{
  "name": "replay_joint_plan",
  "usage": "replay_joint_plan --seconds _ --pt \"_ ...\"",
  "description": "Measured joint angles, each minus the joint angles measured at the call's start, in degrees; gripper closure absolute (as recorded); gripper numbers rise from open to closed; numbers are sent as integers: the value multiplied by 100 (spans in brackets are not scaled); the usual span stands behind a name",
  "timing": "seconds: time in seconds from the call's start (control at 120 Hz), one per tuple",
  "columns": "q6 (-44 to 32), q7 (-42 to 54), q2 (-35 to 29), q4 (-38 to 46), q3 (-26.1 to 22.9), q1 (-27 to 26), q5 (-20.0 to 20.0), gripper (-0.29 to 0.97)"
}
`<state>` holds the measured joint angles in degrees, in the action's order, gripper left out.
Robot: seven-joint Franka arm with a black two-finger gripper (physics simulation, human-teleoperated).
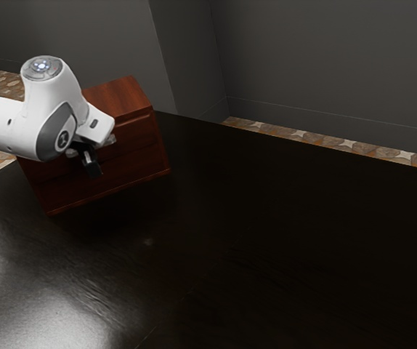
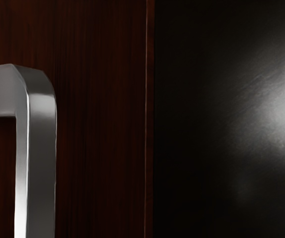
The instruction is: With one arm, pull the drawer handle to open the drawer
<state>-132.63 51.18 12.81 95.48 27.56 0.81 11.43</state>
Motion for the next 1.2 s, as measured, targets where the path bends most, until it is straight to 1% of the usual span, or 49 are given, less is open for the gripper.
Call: replay_joint_plan --seconds 0.117,0.258,0.342,0.483,0.692,0.808,0.942,1.058,1.2 --pt "3 6 -83 107 -64 -7 16 2" --pt "4 11 -297 334 -91 -3 35 3" --pt "6 14 -358 407 -132 7 32 1" --pt "7 15 -441 489 -252 -6 23 1" --pt "7 17 -713 817 -288 -5 30 -1" --pt "6 16 -781 939 -384 29 22 -1" --pt "8 14 -832 980 -522 -8 23 2" --pt "8 10 -918 1093 -551 -50 26 0" --pt "8 6 -1060 1259 -563 -45 33 2"
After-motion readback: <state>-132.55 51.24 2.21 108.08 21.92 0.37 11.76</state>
